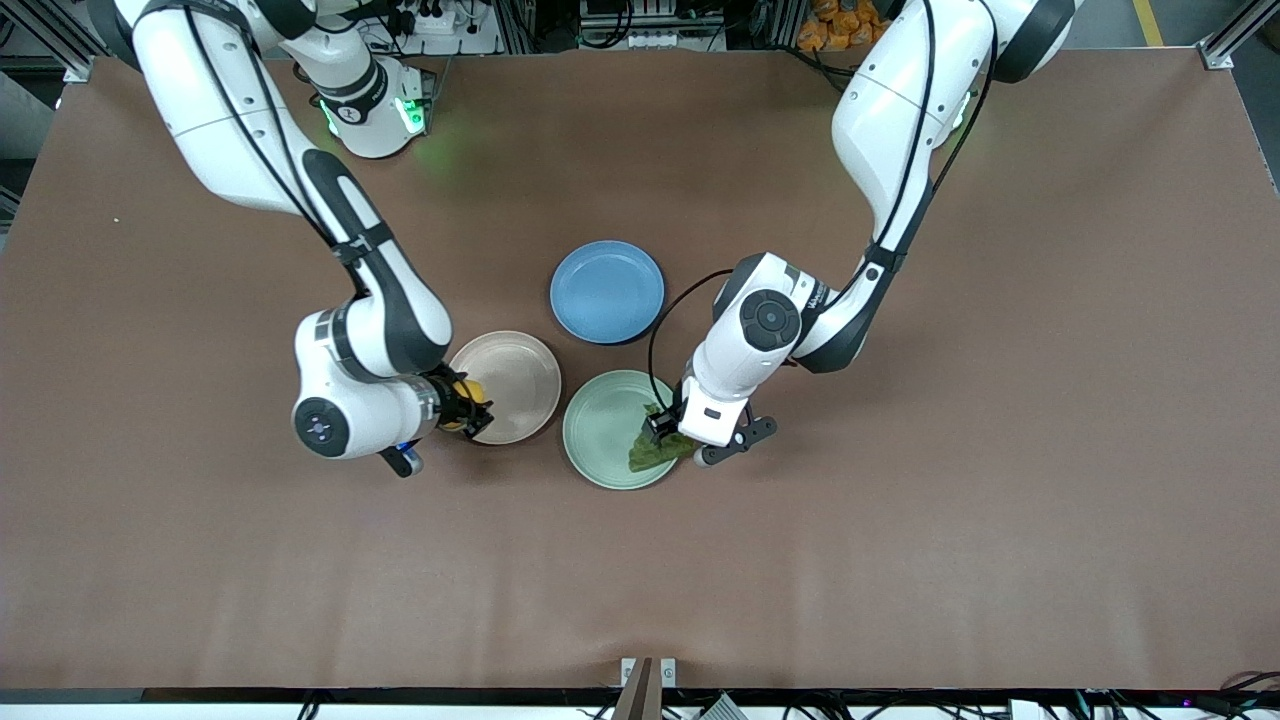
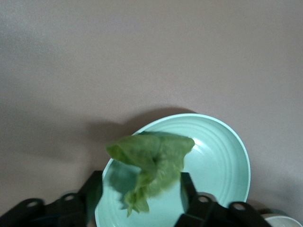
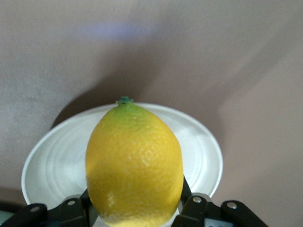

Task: Place lemon and lettuce in plates
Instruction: 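Open both grippers, releasing lettuce on green plate and lemon on cream plate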

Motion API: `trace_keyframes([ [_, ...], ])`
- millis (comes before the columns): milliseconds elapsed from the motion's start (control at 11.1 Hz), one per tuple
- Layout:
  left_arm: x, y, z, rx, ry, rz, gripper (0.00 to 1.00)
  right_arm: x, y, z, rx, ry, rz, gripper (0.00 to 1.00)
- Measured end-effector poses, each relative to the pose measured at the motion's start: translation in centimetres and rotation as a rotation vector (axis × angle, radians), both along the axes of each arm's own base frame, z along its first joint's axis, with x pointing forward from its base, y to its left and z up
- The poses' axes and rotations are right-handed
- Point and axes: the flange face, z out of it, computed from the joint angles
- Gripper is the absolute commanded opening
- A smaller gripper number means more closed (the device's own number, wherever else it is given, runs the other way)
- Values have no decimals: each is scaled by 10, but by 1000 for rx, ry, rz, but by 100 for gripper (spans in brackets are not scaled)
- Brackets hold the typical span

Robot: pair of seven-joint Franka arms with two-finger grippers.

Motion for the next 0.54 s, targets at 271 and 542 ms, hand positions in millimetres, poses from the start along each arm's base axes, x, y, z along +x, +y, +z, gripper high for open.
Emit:
trace_keyframes([
  [271,3,2,3,-2,-6,2,100,-10,24,-4,-26,-2,6,100],
  [542,5,2,5,12,-17,-11,100,-9,16,-7,-47,-4,8,100],
])
